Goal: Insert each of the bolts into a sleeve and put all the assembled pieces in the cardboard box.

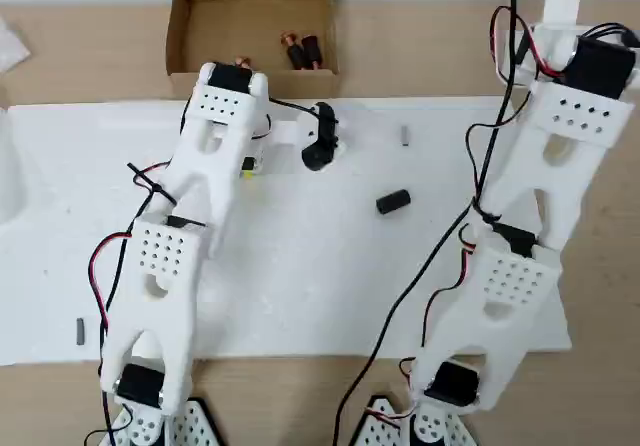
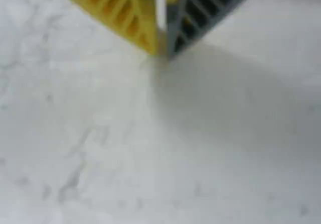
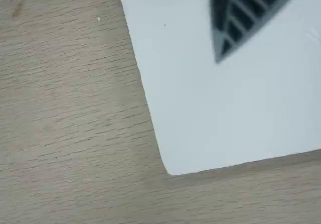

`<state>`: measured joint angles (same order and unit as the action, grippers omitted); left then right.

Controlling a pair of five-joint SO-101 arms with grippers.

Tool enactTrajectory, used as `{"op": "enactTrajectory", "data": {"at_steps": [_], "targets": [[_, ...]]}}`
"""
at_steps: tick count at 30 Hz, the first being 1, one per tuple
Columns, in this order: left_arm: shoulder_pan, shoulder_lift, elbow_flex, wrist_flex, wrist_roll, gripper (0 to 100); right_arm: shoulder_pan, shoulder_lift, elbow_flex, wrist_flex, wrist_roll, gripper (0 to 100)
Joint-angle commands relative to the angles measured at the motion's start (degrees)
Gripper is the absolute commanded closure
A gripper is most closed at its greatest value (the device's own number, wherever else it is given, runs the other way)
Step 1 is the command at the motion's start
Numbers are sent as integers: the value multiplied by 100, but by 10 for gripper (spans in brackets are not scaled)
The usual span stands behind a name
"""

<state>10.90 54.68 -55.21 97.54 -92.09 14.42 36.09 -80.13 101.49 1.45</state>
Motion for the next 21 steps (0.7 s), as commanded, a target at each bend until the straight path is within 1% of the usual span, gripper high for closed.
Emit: {"op": "enactTrajectory", "data": {"at_steps": [1,3,6,10,12,13,16,19,21], "targets": [[-53,-277,-536,299,-35,986,-66,-382,4,97,26,601],[-35,-418,-782,290,642,979,-119,-382,4,97,26,601],[0,-629,-1178,290,2057,895,-171,-374,-4,97,26,601],[9,-778,-1644,290,4536,783,-233,-374,-4,97,26,601],[-123,-760,-1811,290,5749,758,-242,-374,-4,97,26,601],[-229,-752,-1855,290,6233,757,-242,-374,-4,97,26,601],[-492,-558,-1864,281,7138,757,-215,-374,-4,97,26,601],[-607,-119,-1908,273,7648,757,-207,-374,-4,97,44,601],[-615,180,-1908,149,7859,757,-207,-374,-4,97,44,601]]}}
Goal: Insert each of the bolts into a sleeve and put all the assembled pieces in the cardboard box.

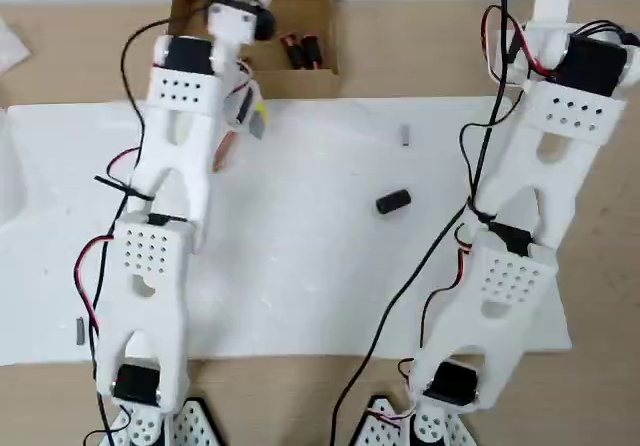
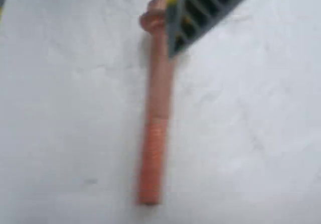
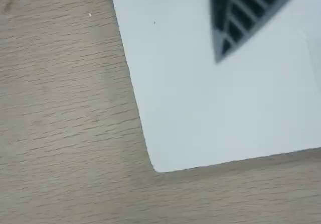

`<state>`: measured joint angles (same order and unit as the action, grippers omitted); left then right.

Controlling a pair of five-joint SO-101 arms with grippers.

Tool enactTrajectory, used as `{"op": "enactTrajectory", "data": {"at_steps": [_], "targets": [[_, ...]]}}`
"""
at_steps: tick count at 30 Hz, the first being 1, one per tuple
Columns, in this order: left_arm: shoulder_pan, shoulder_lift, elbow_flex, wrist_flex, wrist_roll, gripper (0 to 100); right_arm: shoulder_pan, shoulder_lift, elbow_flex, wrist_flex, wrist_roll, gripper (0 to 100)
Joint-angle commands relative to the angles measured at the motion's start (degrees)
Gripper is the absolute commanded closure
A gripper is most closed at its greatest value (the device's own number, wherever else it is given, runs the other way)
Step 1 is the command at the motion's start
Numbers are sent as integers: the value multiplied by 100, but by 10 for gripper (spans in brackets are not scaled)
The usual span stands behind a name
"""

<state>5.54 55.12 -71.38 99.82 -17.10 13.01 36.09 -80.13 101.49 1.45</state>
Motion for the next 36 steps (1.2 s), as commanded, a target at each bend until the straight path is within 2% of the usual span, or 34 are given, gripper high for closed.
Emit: {"op": "enactTrajectory", "data": {"at_steps": [1,8,11,14,23,27,29,31,33,36], "targets": [[-88,259,-299,-158,413,757,-66,-374,-4,97,35,601],[-79,831,-299,-624,510,763,-48,-374,-4,97,53,602],[-185,857,-299,-809,510,850,-48,-374,4,97,44,602],[-237,857,-308,-809,492,991,-48,-365,4,97,35,602],[-255,857,-281,-607,448,993,-48,-365,4,97,35,602],[-255,848,-369,-431,97,994,-48,-365,4,97,35,602],[-211,716,-677,-97,-299,994,-48,-365,4,97,35,602],[-123,549,-835,105,-1081,995,-57,-365,4,97,35,602],[-141,303,-695,97,-2145,995,-66,-365,4,97,35,602],[-220,-215,-53,97,-4158,994,-57,-365,4,97,35,602]]}}
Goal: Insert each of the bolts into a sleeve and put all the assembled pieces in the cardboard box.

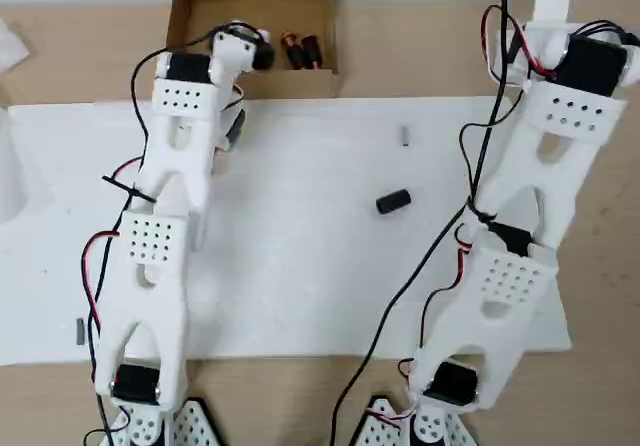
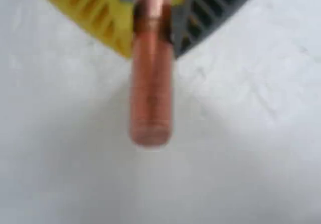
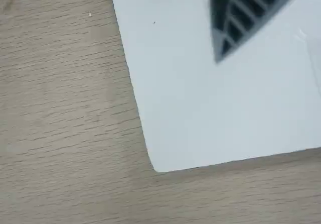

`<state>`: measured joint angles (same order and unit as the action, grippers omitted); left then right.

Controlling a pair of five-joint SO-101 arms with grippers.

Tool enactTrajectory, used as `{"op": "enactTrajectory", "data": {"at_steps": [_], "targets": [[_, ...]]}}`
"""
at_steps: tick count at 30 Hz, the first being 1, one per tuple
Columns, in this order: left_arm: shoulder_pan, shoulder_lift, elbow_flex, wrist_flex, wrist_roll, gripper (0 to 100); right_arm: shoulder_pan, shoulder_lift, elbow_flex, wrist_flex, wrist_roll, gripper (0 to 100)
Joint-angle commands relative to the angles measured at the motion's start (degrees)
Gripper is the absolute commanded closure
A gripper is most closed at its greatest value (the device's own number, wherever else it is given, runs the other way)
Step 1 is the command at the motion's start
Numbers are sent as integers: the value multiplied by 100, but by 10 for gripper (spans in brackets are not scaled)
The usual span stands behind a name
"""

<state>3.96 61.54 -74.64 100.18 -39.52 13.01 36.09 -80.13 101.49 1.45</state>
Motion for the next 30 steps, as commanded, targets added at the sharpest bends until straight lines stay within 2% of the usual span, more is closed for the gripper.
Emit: {"op": "enactTrajectory", "data": {"at_steps": [1,4,8,14,17,23,30], "targets": [[-44,-1015,563,62,-2347,993,-57,-365,4,97,35,602],[53,-1736,1248,62,-3288,993,-57,-365,4,97,35,602],[299,-2712,2444,62,-4044,989,-66,-365,4,97,35,602],[580,-4040,4677,53,-4642,988,-48,-391,-4,97,53,602],[659,-4251,5301,9,-4659,987,-48,-382,-4,97,53,602],[659,-4251,5477,-79,-4422,987,-57,-374,-4,97,53,602],[659,-4242,6004,-765,-3938,977,-57,-365,4,97,53,602]]}}
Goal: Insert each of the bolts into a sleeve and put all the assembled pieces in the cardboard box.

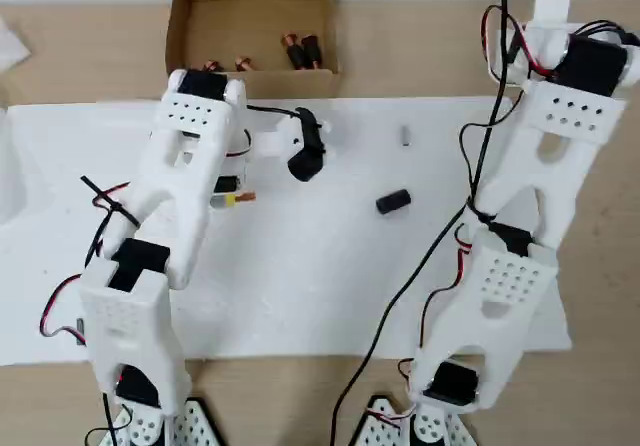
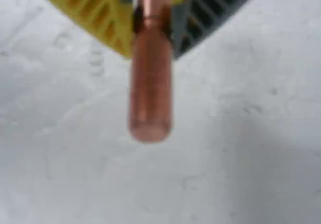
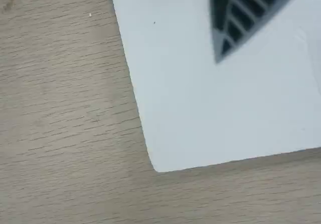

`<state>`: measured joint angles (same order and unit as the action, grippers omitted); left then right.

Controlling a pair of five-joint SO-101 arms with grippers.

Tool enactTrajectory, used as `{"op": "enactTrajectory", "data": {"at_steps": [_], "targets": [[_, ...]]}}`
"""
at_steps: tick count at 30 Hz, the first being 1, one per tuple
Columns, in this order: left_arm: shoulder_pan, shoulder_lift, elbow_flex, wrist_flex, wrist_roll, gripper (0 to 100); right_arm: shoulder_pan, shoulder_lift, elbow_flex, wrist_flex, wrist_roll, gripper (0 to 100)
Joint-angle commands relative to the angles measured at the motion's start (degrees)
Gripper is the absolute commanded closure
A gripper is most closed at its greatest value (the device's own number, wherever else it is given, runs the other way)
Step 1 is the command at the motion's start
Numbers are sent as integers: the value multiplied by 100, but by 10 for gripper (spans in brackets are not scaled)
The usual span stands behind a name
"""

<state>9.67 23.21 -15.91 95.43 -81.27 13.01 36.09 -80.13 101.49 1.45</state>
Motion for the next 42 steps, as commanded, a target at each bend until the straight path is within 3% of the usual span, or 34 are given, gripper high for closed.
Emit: {"op": "enactTrajectory", "data": {"at_steps": [1,6,11,14,17,22,29,32,42], "targets": [[88,-409,246,-457,378,963,-57,-365,4,97,53,602],[79,-409,571,-1073,949,868,-57,-365,4,97,53,602],[79,-462,527,-1090,1371,784,-57,-382,4,97,53,602],[70,-470,246,-1046,2031,786,-57,-391,4,97,53,602],[53,-470,-369,-897,3464,794,-57,-391,4,97,53,602],[-62,-444,-1433,158,6391,809,-57,-391,4,97,53,602],[-598,-426,-1231,369,10813,822,-57,-374,4,97,53,602],[-730,-462,-958,369,11754,822,-84,-365,4,97,62,602],[-334,-444,-668,369,13503,816,-84,-365,4,97,62,602]]}}
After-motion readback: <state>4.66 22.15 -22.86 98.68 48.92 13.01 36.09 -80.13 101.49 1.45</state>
